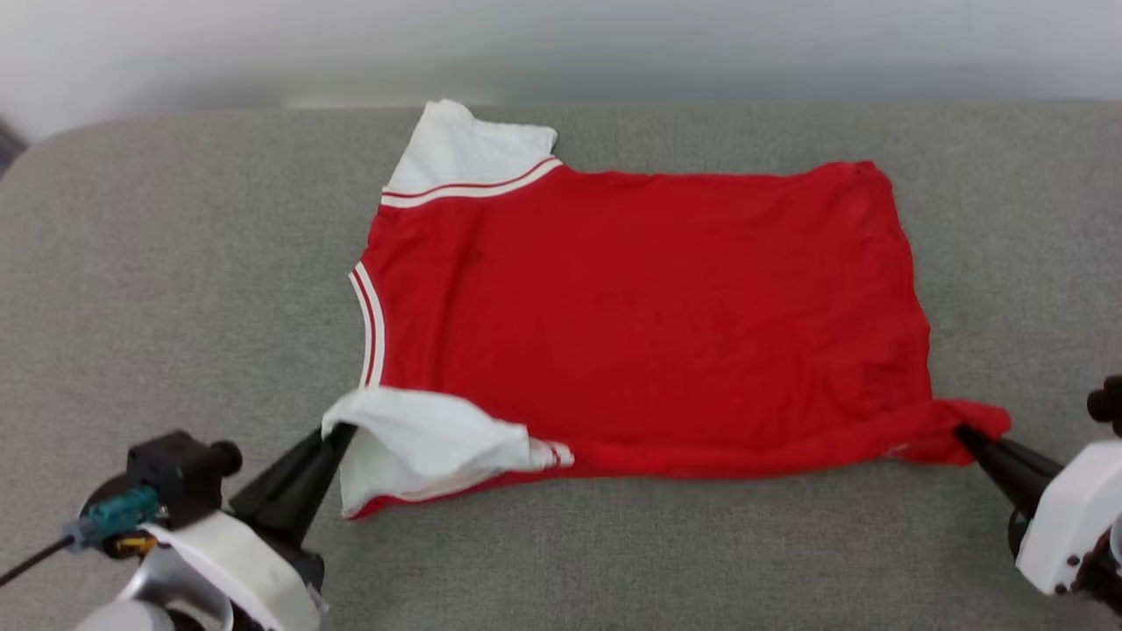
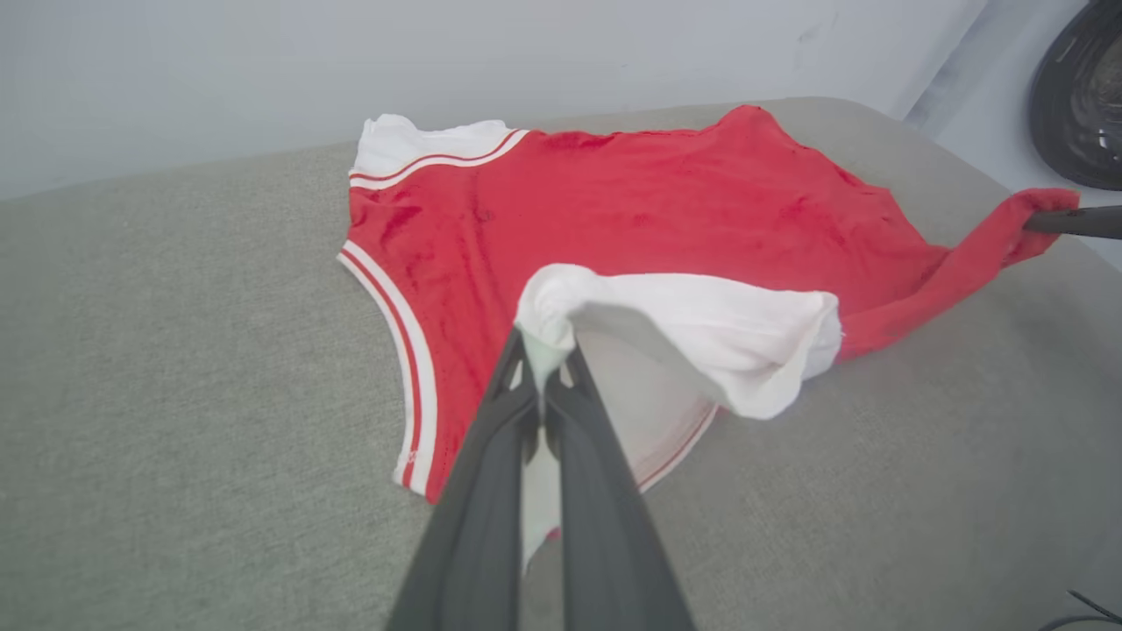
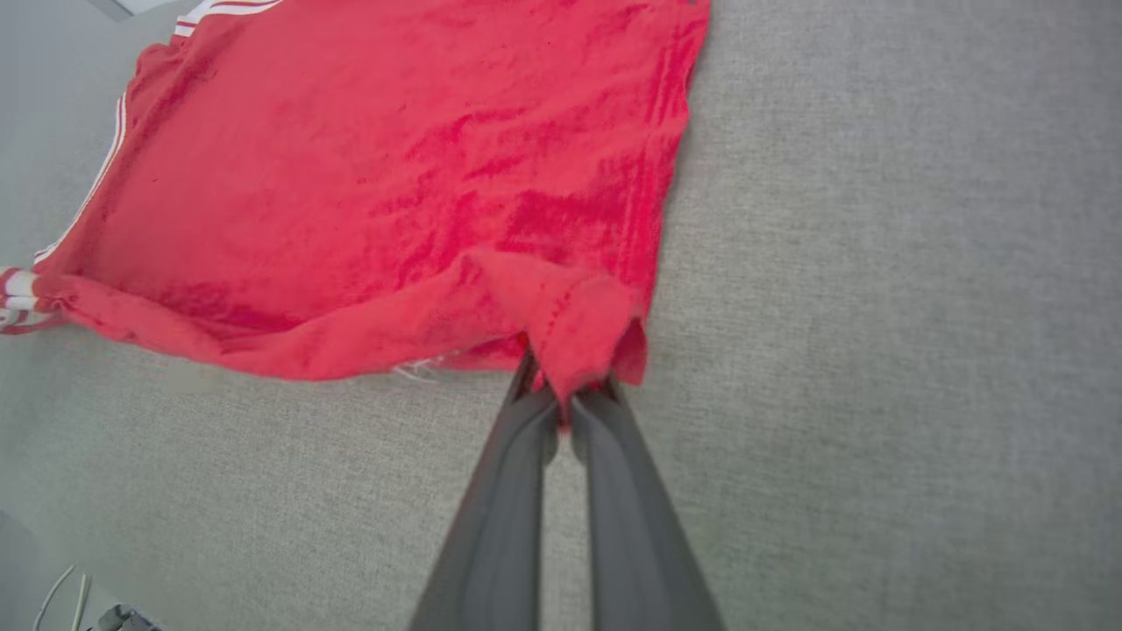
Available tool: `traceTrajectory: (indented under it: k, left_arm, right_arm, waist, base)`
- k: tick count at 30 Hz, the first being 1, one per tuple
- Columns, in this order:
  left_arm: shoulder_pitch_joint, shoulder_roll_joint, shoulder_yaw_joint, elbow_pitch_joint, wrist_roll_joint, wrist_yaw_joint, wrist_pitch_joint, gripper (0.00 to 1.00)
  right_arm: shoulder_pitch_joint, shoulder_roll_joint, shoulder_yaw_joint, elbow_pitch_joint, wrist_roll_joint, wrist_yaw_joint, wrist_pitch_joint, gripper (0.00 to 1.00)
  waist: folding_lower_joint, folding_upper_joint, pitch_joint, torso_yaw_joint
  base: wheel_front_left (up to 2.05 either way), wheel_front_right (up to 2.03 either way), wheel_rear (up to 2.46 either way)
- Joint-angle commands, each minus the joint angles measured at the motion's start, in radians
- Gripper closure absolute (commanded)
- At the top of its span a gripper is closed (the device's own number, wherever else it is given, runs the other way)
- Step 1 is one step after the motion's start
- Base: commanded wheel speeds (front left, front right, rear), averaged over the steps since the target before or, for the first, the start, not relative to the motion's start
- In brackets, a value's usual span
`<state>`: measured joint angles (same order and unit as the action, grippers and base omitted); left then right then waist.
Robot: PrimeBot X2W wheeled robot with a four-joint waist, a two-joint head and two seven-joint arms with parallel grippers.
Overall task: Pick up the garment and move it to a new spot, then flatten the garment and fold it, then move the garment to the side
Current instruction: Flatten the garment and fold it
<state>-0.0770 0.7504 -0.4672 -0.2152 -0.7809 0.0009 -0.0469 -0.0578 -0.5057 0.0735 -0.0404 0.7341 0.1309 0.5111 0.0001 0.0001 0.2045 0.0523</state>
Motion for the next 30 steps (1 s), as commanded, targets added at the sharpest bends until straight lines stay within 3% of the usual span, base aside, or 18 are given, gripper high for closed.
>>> traceTrajectory:
  k: [1,9,17,18,19,20,21,22,30]
  left_arm:
    - [-0.032,-0.008,0.007,0.008,0.004,-0.001,-0.004,1.0]
    - [-0.213,-0.046,0.005,0.142,0.01,-0.036,0.034,1.0]
    - [-0.346,-0.106,-0.035,0.34,0.04,-0.065,0.042,1.0]
    - [-0.354,-0.117,-0.041,0.369,0.038,-0.068,0.048,0.73]
    - [-0.364,-0.125,-0.049,0.391,0.04,-0.07,0.051,0.11]
    - [-0.374,-0.138,-0.054,0.418,0.038,-0.07,0.053,0.0]
    - [-0.379,-0.153,-0.06,0.444,0.034,-0.07,0.053,0.0]
    - [-0.384,-0.16,-0.065,0.465,0.041,-0.071,0.048,0.0]
    - [-0.343,-0.227,-0.052,0.56,-0.007,-0.055,0.001,0.0]
  right_arm:
    - [-0.031,0.0,-0.002,0.002,-0.016,0.0,0.009,1.0]
    - [-0.162,0.009,0.022,0.048,-0.088,0.0,0.08,1.0]
    - [-0.248,0.026,0.047,0.125,-0.143,0.0,0.095,1.0]
    - [-0.251,0.029,0.05,0.137,-0.147,0.0,0.093,1.0]
    - [-0.255,0.033,0.051,0.149,-0.157,0.0,0.089,1.0]
    - [-0.258,0.034,0.05,0.161,-0.171,-0.001,0.079,1.0]
    - [-0.26,0.039,0.05,0.172,-0.18,-0.001,0.072,0.65]
    - [-0.26,0.045,0.049,0.183,-0.188,-0.001,0.066,0.0]
    - [-0.24,0.059,0.062,0.208,-0.242,0.0,0.03,0.0]
  waist:
    - [-0.0001,-0.0001,0.04,-0.007]
    - [-0.0001,-0.0001,0.149,-0.001]
    - [-0.0001,-0.0001,0.184,0.006]
    - [-0.0001,-0.0001,0.183,0.007]
    - [-0.0001,-0.0001,0.181,0.009]
    - [-0.0001,-0.0001,0.178,0.011]
    - [-0.0001,-0.0001,0.173,0.012]
    - [-0.0001,-0.0001,0.166,0.013]
    - [-0.0001,-0.0001,0.083,0.013]
  base:
    - [0.0,0.0,0.0]
    - [0.0,0.0,0.0]
    - [0.0,0.0,0.0]
    - [0.0,0.0,0.0]
    - [0.0,0.0,0.0]
    - [0.0,0.0,0.0]
    - [0.0,0.0,0.0]
    - [0.0,0.0,0.0]
    - [0.0,0.0,0.0]
